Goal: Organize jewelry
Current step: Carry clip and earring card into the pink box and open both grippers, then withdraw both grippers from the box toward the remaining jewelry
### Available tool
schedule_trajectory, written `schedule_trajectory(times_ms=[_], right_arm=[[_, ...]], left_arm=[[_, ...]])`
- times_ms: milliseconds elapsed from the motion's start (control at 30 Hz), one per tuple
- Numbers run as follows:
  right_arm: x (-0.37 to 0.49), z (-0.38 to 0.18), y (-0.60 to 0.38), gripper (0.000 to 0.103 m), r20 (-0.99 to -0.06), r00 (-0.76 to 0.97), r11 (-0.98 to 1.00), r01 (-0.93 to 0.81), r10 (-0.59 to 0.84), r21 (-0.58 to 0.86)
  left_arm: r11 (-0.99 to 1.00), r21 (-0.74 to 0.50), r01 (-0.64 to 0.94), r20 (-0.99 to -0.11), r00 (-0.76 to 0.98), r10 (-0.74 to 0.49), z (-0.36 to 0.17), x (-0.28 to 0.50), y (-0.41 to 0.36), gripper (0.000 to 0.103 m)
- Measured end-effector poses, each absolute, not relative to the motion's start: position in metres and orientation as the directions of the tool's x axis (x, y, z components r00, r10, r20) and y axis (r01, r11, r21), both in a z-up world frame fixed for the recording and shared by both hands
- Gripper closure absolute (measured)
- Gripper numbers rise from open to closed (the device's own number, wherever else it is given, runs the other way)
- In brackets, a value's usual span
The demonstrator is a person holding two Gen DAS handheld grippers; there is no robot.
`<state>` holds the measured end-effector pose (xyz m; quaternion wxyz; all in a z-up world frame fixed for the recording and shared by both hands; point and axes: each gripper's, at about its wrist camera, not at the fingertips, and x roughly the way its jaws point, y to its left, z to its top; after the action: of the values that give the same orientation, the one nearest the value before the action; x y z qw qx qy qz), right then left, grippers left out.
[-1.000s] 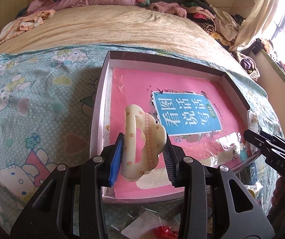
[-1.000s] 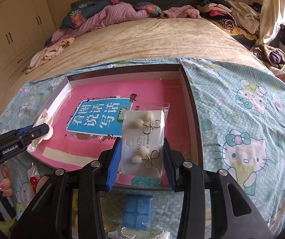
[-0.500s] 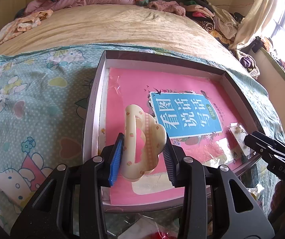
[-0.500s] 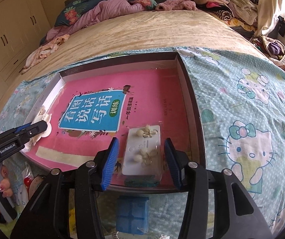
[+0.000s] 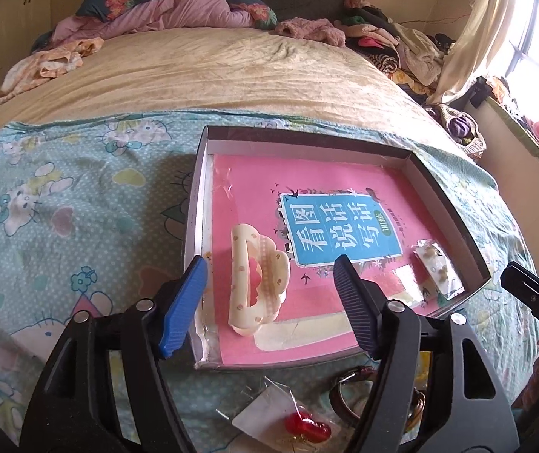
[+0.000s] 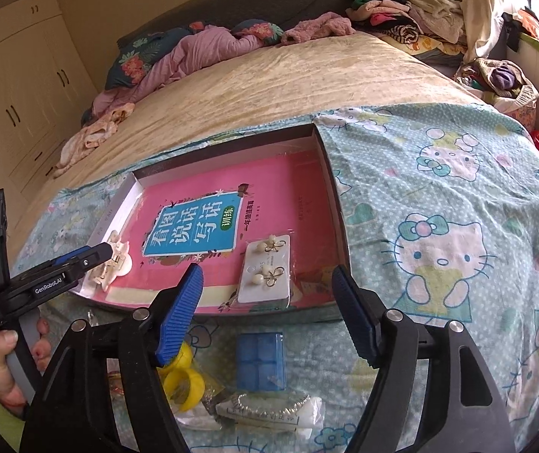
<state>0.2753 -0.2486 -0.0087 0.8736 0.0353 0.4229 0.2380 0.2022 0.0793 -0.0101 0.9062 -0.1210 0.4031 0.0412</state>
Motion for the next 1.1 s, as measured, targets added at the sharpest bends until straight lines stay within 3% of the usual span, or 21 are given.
schedule_trajectory(times_ms=[233, 500, 1100], right_arm=[[0.246, 0.023, -0.265, 0.021, -0.662, 0.592, 0.88, -0.402, 0.46, 0.252], [0.216, 0.044, -0.272, 0.014, -0.625, 0.62, 0.871, -0.43, 0.476, 0.237], [0.163, 0.056, -0.279, 0.013, -0.612, 0.622, 0.858, -0.469, 0.488, 0.207]], left_arm=[[0.967, -0.204, -0.151, -0.692, 0.721, -0.034, 0.019, 0.173, 0.077, 0.016], [0.968, -0.215, -0.131, -0.663, 0.747, -0.046, 0.038, 0.145, 0.074, 0.014], [0.974, -0.206, -0.094, -0.703, 0.707, -0.08, 0.024, 0.101, 0.063, 0.01]])
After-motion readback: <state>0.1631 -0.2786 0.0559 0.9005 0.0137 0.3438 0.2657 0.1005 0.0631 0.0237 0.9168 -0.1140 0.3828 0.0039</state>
